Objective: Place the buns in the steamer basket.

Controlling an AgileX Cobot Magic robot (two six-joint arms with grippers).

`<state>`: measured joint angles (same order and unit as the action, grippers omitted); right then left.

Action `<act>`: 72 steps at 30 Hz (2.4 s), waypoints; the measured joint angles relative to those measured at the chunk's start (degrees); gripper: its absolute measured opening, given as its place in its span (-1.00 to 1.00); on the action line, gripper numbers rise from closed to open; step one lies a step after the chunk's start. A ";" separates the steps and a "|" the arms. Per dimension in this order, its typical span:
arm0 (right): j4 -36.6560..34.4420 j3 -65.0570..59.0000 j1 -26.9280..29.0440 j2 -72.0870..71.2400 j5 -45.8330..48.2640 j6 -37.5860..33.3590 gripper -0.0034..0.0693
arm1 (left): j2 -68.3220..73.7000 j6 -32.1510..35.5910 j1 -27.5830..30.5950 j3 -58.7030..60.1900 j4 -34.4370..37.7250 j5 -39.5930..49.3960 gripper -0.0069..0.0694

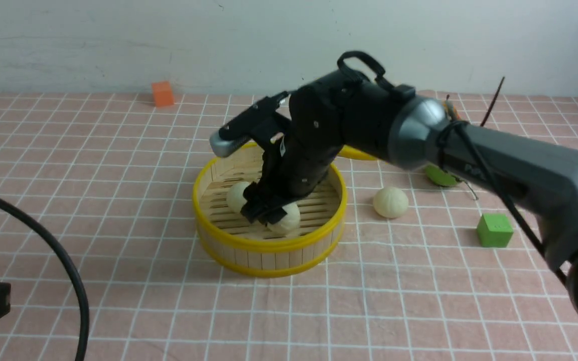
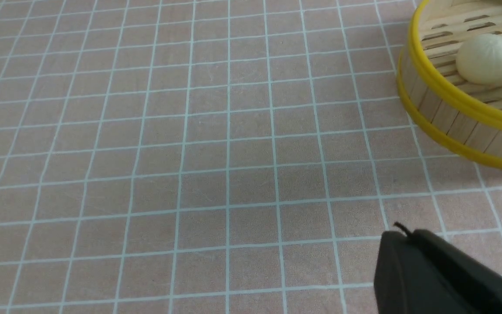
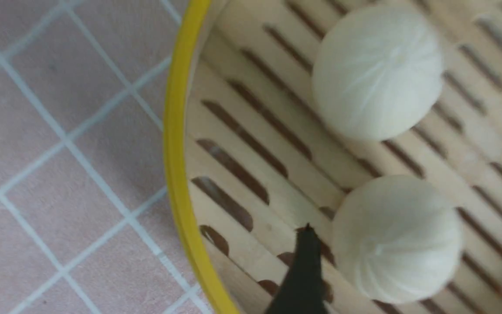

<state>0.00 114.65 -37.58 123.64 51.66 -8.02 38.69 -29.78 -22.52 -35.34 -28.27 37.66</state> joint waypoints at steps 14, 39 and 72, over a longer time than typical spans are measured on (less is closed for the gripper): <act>0.92 6.16 15.75 3.07 15.50 4.14 0.38 | 0.00 0.00 0.00 0.31 -0.07 -0.26 -0.85; 0.66 18.09 14.32 8.40 15.94 -6.05 -0.86 | 0.00 0.00 0.00 0.31 -0.07 -1.87 -0.85; -8.53 20.55 8.92 -12.75 14.21 -12.14 0.41 | 0.00 -0.07 0.00 0.31 2.09 -2.82 -0.81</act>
<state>-8.53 135.20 -28.67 110.89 65.87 -20.16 38.69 -29.84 -22.52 -35.03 -26.18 34.84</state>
